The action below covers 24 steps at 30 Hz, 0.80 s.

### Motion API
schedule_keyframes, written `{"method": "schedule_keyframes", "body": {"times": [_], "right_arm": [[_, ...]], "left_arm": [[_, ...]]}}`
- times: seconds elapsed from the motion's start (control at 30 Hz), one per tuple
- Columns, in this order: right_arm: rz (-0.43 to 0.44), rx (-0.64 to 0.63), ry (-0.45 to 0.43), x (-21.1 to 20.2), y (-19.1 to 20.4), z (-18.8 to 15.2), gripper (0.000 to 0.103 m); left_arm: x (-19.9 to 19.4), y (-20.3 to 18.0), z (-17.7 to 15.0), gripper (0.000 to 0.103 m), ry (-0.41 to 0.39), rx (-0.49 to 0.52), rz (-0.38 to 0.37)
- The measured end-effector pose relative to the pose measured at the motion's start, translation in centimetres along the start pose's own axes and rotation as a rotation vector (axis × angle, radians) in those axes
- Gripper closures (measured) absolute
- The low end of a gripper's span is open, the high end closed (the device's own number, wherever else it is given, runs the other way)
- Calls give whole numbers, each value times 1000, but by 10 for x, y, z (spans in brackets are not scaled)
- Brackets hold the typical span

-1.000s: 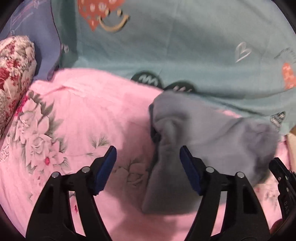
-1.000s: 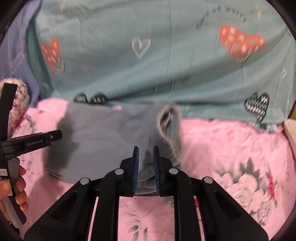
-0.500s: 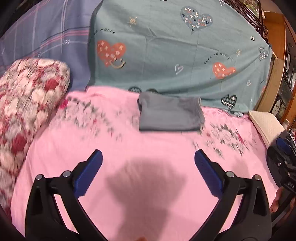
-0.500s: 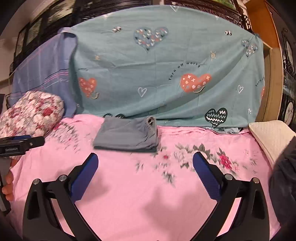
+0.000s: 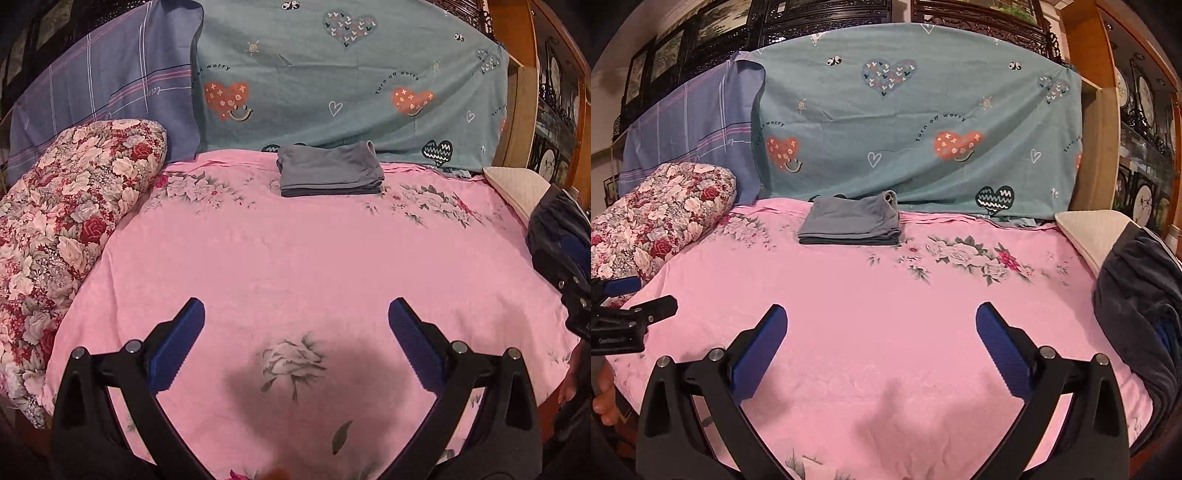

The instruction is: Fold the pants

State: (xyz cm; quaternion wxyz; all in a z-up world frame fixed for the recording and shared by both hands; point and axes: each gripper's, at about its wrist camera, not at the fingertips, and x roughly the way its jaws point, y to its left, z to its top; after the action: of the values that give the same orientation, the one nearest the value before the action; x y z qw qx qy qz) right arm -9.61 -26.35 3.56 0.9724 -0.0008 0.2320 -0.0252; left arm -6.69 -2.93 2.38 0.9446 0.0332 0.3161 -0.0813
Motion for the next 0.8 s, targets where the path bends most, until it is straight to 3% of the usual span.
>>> {"method": "schedule_keyframes", "body": {"times": [0.1, 0.3, 0.57, 0.7, 0.8], "right_arm": [[-3, 22, 8, -5, -5, -3, 1], [0, 23, 11, -10, -5, -5, 1], [2, 28, 26, -6, -5, -9, 1], [4, 30, 30, -4, -4, -11, 1], [0, 27, 28, -3, -4, -12, 1]], "left_arm": [[-14, -1, -4, 2, -34, 5, 25], [-17, 5, -1, 2, -29, -34, 49], [-15, 1, -1, 2, -67, -28, 35], [-10, 4, 0, 2, -38, -44, 14], [-7, 4, -2, 2, -41, -39, 49]]}}
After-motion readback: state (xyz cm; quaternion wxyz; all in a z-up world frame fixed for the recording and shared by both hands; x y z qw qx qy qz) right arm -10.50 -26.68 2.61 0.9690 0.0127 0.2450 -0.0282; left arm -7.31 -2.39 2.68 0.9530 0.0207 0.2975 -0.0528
